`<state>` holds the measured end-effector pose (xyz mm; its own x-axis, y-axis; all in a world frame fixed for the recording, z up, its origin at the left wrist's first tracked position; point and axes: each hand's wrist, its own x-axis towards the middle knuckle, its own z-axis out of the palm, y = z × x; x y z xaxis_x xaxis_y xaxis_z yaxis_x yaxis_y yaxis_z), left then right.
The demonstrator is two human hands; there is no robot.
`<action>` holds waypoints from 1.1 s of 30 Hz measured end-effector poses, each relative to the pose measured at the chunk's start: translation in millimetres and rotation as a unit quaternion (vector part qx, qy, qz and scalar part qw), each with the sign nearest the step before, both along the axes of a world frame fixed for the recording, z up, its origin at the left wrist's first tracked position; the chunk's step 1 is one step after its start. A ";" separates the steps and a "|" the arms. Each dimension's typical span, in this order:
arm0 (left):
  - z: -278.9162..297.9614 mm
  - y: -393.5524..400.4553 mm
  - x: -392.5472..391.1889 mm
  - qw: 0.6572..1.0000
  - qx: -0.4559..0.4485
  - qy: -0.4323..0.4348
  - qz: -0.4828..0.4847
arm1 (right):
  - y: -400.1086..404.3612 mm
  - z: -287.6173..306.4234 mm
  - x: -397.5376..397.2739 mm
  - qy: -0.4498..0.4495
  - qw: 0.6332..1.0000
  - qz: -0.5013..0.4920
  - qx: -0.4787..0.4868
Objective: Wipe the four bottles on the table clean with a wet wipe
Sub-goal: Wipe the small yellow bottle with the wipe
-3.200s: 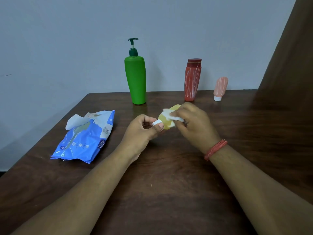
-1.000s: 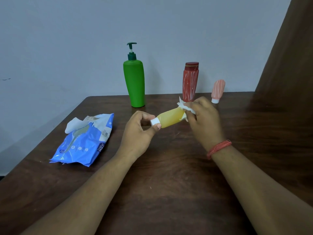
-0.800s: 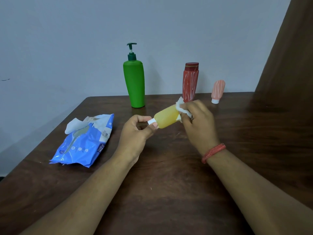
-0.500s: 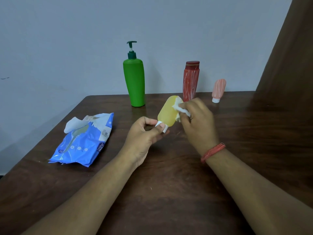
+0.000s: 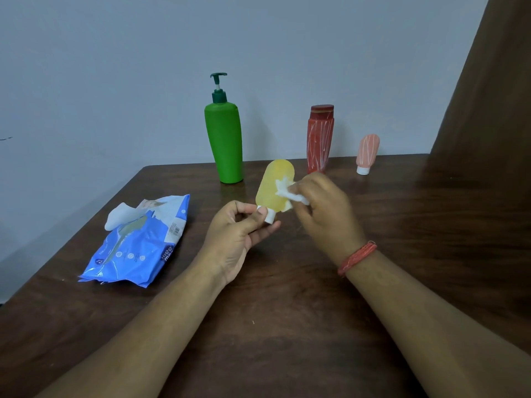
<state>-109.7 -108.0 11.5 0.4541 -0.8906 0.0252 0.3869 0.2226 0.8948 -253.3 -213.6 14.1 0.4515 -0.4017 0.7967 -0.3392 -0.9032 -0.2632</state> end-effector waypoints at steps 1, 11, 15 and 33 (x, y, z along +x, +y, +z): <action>0.2 0.3 -0.5 1.000 0.001 -0.012 -0.005 | -3.8 0.8 -2.2 -0.034 0.999 -0.021 0.019; -2.8 2.2 4.6 0.987 0.036 -0.154 -0.005 | -3.6 4.4 -3.3 -0.097 0.993 -0.029 0.066; -3.7 1.8 3.0 0.968 0.055 -0.244 -0.005 | -2.5 2.5 -7.0 -0.122 0.986 -0.049 0.103; -4.3 5.8 16.5 0.961 0.044 -0.271 0.042 | 9.4 -9.5 4.1 -0.019 0.992 0.061 0.110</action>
